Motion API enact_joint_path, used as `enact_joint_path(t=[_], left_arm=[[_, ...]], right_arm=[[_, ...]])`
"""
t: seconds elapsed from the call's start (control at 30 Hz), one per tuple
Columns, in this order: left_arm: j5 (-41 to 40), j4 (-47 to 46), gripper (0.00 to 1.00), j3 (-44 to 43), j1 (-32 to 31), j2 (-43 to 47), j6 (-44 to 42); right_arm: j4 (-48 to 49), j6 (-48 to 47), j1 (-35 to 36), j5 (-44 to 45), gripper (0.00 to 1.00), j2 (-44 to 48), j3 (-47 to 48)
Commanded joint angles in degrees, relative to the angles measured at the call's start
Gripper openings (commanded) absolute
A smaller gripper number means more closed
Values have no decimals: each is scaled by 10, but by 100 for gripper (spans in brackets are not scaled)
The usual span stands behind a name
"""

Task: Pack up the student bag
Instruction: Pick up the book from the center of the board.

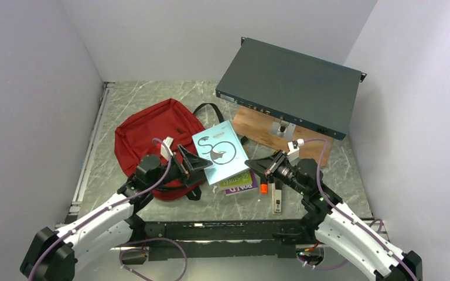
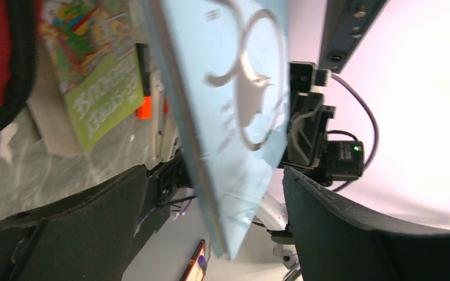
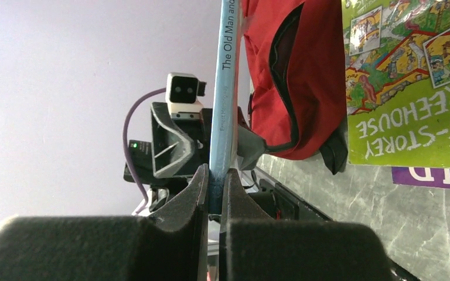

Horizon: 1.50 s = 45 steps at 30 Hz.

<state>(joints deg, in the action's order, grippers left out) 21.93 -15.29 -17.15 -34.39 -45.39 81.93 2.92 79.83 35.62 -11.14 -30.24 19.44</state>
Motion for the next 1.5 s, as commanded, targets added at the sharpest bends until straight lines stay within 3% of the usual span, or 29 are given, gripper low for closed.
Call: enact_joint_path(t=[0.0, 0.27, 0.37, 0.43, 0.53, 0.6, 0.7, 0.83, 0.93, 1.03, 1.2, 1.23, 1.27, 1.3, 1.37, 1.43, 1.47], left_arm=[[7, -170, 86, 2, -3, -3, 7], [-63, -232, 45, 49, -3, 59, -5], [-62, -240, 35, 48, -3, 66, -14], [-56, -261, 21, 46, -3, 67, -18], [-56, -283, 0, 42, -3, 75, -25], [-67, -290, 0, 42, -3, 91, -27], [-82, -307, 0, 47, -3, 117, -24], [-109, -336, 0, 61, -3, 141, 2], [-123, -372, 0, 76, -3, 145, 32], [-142, -413, 0, 100, -3, 149, 55], [-142, -409, 0, 112, -3, 160, 61], [-131, -387, 0, 106, -3, 162, 52], [-115, -353, 2, 97, -3, 168, 39], [-98, -301, 14, 86, -3, 178, 26], [-75, -140, 61, 54, -2, 212, -15], [-75, 72, 91, 0, -1, 239, -90], [-84, 197, 99, -34, -1, 247, -138]], right_arm=[[128, 18, 1, -44, 0, -17, 45], [197, 5, 2, -89, 0, -40, 22], [210, 4, 2, -90, 0, -48, 23], [208, -4, 8, -88, 1, -59, 35], [203, -23, 34, -63, 20, -71, 53], [218, -29, 66, -34, 40, -83, 59], [222, -50, 134, 31, 63, -108, 78], [275, -70, 196, 69, 70, -171, 105], [337, -77, 223, 93, 64, -217, 112], [352, -99, 243, 135, 51, -247, 134], [358, -92, 260, 177, 4, -296, 167], [336, -98, 260, 182, 0, -301, 180], [302, -108, 261, 189, 0, -301, 195], [265, -120, 261, 200, 0, -299, 208], [167, -158, 260, 225, 0, -294, 247], [67, -198, 260, 249, 0, -285, 281], [43, -223, 260, 259, 0, -274, 283]])
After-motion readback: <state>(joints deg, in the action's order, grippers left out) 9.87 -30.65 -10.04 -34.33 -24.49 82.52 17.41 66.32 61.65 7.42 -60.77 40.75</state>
